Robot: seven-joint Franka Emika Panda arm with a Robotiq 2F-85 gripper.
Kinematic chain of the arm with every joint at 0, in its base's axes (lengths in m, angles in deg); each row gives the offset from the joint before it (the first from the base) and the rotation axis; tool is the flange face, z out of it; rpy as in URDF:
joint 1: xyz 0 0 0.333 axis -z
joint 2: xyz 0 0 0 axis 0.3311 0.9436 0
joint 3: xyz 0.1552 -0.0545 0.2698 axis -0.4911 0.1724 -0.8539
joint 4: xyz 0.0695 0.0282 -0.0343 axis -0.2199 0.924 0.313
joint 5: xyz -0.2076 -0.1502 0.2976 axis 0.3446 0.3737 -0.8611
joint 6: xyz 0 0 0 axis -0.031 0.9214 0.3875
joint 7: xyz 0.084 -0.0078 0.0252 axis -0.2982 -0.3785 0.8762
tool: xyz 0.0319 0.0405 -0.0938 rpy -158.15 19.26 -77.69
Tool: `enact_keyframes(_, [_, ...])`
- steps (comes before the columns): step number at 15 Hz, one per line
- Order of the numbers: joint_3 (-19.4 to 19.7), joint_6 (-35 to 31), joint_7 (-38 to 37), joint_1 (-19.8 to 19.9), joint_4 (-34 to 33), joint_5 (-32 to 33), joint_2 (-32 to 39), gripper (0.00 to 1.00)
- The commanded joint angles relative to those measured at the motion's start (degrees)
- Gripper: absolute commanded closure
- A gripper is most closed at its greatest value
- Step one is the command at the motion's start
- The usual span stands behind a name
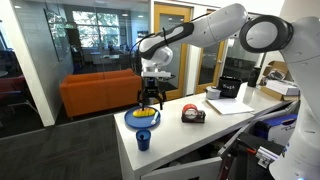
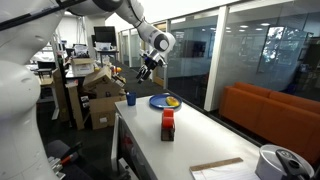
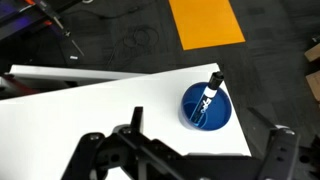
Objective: Pick the marker and put it in the cup
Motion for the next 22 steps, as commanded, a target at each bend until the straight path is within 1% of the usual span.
enact_keyframes(1, [0.1,-5.1,4.7,-0.4,6.2,6.9,-5.1,0.00])
enact_keyframes(5, [-0.2,-12.8,10.3,-0.1,13.8,12.9,-10.0,0.00])
enact_keyframes(11, [0.6,-27.1,17.9,1.4,31.4,21.0,-19.9,0.00])
enact_keyframes(15, [1.6,-34.0,23.3,3.6,43.1,26.5,-26.4,0.00])
enact_keyframes(18, [2.4,-37.2,27.3,5.5,50.1,30.2,-30.7,0.00])
enact_keyframes(20, [3.0,-37.9,29.1,6.8,53.1,31.9,-33.1,0.00])
enact_keyframes(21, [3.3,-37.1,29.2,7.5,53.9,31.9,-34.0,0.00])
enact_keyframes(22, [2.7,-35.2,27.9,7.2,51.1,30.9,-31.2,0.00])
